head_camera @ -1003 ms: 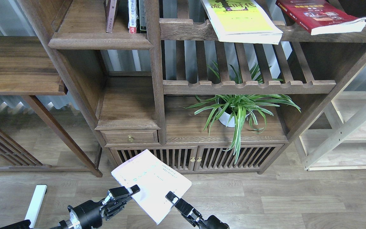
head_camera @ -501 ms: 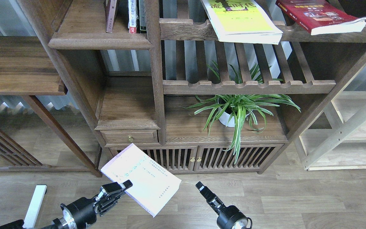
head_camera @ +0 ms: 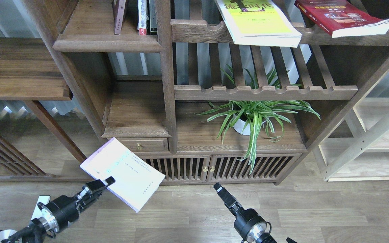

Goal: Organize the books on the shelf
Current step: 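Lift the white book with the left gripper toward the upper shelf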

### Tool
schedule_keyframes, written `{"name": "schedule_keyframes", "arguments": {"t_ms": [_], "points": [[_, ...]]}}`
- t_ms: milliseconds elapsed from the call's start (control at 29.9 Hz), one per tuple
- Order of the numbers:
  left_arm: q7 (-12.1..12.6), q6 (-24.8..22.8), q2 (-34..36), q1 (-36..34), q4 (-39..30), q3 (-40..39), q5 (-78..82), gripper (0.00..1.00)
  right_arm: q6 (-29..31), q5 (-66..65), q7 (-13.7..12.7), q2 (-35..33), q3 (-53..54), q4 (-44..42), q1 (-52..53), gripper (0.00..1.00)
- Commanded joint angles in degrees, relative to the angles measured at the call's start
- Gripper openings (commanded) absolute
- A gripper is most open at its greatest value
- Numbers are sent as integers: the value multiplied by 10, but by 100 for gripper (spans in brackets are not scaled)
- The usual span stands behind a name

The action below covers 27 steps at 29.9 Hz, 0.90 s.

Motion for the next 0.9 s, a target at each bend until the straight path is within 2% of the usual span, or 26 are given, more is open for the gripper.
{"name": "schedule_keyframes", "arguments": {"t_ms": [0,201,368,435,869], "points": [[0,0,4,3,40,-31,18,2,0,0,-1,0,-1,-1,7,95],[1,0,-11,13,111,-92,84,2,0,0,-1,6,-3,-12,18,95],[8,0,-61,8,217,-98,121,2,-3,-1,-1,10,-4,-15,22,95],[12,0,-84,5,221,-97,121,1,-3,-1,-1,10,-4,-15,22,95],[7,0,-89,15,230,-113,116,1,-3,-1,0,10,-1,-23,21,95]]}}
